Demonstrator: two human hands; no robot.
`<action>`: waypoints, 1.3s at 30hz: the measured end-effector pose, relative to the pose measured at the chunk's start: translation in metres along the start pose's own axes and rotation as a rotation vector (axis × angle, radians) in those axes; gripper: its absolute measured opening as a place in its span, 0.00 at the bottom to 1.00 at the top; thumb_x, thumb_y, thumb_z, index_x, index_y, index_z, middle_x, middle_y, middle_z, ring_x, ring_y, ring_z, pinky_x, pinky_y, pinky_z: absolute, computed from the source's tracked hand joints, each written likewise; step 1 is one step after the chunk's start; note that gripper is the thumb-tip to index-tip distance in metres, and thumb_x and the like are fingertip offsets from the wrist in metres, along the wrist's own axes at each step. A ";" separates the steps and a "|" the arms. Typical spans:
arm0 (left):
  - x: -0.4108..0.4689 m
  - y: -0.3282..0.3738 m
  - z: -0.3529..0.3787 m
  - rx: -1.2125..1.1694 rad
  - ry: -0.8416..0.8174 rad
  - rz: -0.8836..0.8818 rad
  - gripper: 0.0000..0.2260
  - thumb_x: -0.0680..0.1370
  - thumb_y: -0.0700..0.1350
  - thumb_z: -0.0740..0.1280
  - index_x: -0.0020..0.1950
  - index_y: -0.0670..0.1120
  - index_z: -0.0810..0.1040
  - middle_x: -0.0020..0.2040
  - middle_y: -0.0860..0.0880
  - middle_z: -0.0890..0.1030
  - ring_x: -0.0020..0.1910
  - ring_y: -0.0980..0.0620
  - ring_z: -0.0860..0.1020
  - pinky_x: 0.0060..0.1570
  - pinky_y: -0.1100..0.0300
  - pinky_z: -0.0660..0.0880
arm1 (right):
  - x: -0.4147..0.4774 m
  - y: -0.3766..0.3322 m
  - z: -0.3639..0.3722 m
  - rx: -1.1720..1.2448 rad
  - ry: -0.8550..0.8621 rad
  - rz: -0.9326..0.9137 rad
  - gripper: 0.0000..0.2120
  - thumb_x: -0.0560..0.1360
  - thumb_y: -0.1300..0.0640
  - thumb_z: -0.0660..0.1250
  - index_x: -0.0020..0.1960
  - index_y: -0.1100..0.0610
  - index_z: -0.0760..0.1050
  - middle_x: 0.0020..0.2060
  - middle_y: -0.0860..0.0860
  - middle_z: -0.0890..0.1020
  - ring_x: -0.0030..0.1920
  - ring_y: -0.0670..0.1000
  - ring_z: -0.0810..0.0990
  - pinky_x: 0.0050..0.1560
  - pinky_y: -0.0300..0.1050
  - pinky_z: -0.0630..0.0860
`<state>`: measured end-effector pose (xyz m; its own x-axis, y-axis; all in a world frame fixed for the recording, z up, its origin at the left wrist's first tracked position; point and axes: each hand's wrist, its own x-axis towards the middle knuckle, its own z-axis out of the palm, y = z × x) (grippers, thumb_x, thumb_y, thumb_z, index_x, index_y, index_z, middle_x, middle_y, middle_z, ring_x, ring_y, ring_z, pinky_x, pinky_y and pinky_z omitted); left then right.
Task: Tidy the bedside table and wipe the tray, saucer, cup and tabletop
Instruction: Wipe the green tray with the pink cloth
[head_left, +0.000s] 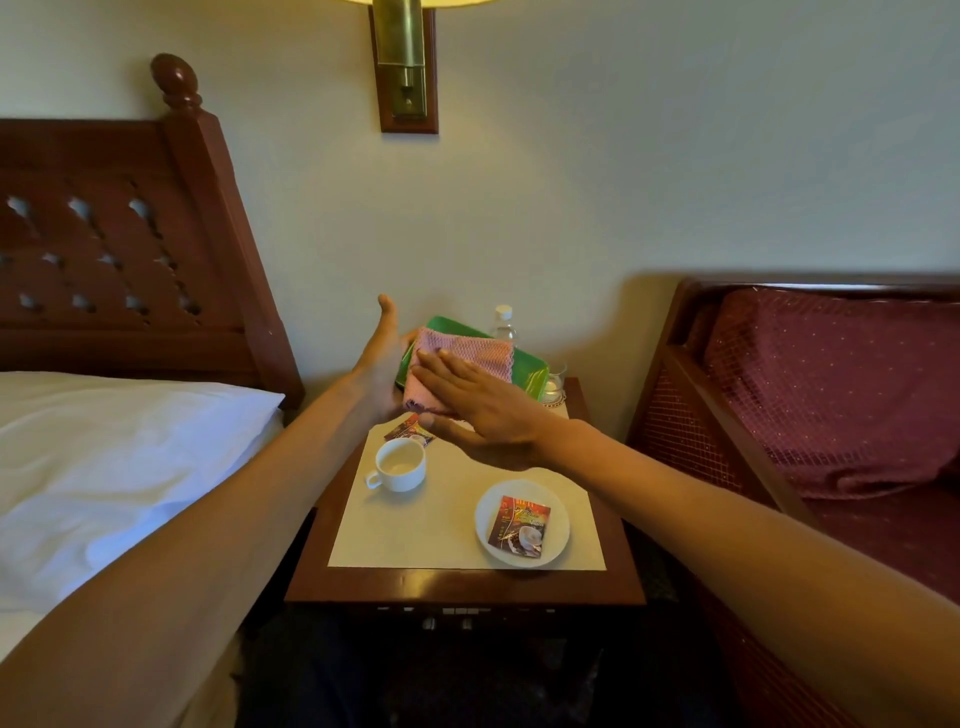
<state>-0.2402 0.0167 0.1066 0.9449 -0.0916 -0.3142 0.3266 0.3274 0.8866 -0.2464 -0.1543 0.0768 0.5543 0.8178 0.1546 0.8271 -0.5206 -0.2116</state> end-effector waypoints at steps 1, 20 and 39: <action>0.000 -0.001 0.000 -0.007 -0.022 -0.005 0.43 0.74 0.75 0.41 0.69 0.47 0.75 0.60 0.42 0.83 0.56 0.42 0.83 0.45 0.50 0.82 | 0.003 0.003 -0.003 -0.019 0.013 0.004 0.31 0.84 0.41 0.46 0.81 0.54 0.42 0.80 0.50 0.44 0.80 0.48 0.40 0.79 0.45 0.39; 0.000 -0.014 -0.007 -0.073 -0.045 0.014 0.40 0.77 0.73 0.46 0.69 0.44 0.75 0.65 0.40 0.80 0.63 0.40 0.79 0.64 0.44 0.74 | 0.002 -0.002 -0.001 -0.006 0.021 0.012 0.31 0.83 0.38 0.44 0.81 0.52 0.50 0.80 0.49 0.52 0.80 0.49 0.46 0.80 0.51 0.48; 0.010 -0.006 0.008 -0.027 0.482 0.205 0.15 0.84 0.54 0.57 0.52 0.45 0.77 0.44 0.45 0.83 0.43 0.47 0.83 0.43 0.52 0.81 | -0.019 0.014 0.003 0.044 0.088 0.082 0.30 0.83 0.39 0.51 0.81 0.51 0.54 0.80 0.48 0.56 0.80 0.49 0.52 0.78 0.54 0.55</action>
<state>-0.2328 0.0061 0.1009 0.8699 0.4182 -0.2615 0.1296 0.3178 0.9393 -0.2460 -0.1766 0.0675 0.6276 0.7472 0.2187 0.7748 -0.5722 -0.2688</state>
